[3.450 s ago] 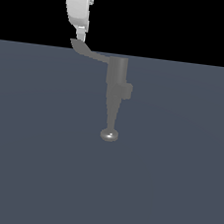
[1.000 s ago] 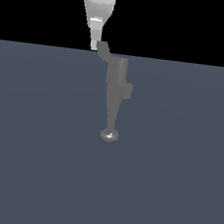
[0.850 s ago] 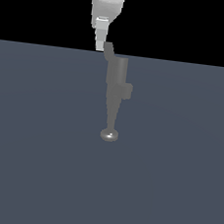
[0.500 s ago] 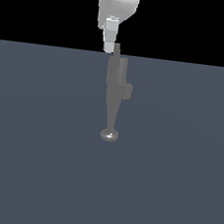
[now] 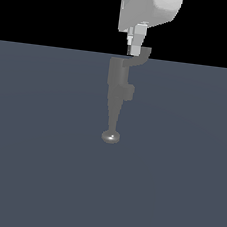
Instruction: Turn on the faucet by rotating a designated handle.
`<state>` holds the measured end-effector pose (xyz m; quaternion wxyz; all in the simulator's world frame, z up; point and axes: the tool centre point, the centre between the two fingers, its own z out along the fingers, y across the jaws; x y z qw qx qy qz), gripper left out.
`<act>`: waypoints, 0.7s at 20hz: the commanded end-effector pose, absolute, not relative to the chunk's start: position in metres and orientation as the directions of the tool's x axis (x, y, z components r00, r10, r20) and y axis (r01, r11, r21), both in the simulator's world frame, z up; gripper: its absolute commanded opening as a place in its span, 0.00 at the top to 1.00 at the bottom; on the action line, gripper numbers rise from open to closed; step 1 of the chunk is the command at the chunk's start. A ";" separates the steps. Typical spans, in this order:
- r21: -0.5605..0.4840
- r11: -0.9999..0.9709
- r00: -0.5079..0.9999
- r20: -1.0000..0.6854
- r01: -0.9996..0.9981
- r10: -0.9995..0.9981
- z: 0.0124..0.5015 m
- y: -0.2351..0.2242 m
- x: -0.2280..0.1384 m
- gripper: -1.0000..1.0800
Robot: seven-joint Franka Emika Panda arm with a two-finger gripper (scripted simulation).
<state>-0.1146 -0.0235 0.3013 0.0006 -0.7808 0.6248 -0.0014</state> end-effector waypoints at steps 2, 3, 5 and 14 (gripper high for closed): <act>-0.001 -0.194 0.194 0.000 -0.981 -0.981 0.300 -0.056 -0.112 1.00; 0.000 -0.193 0.193 0.000 -0.981 -0.981 0.300 -0.061 -0.111 1.00; 0.000 -0.193 0.193 0.000 -0.981 -0.981 0.300 -0.067 -0.110 1.00; -0.001 -0.214 0.214 0.001 -0.977 -0.977 0.301 -0.067 -0.085 1.00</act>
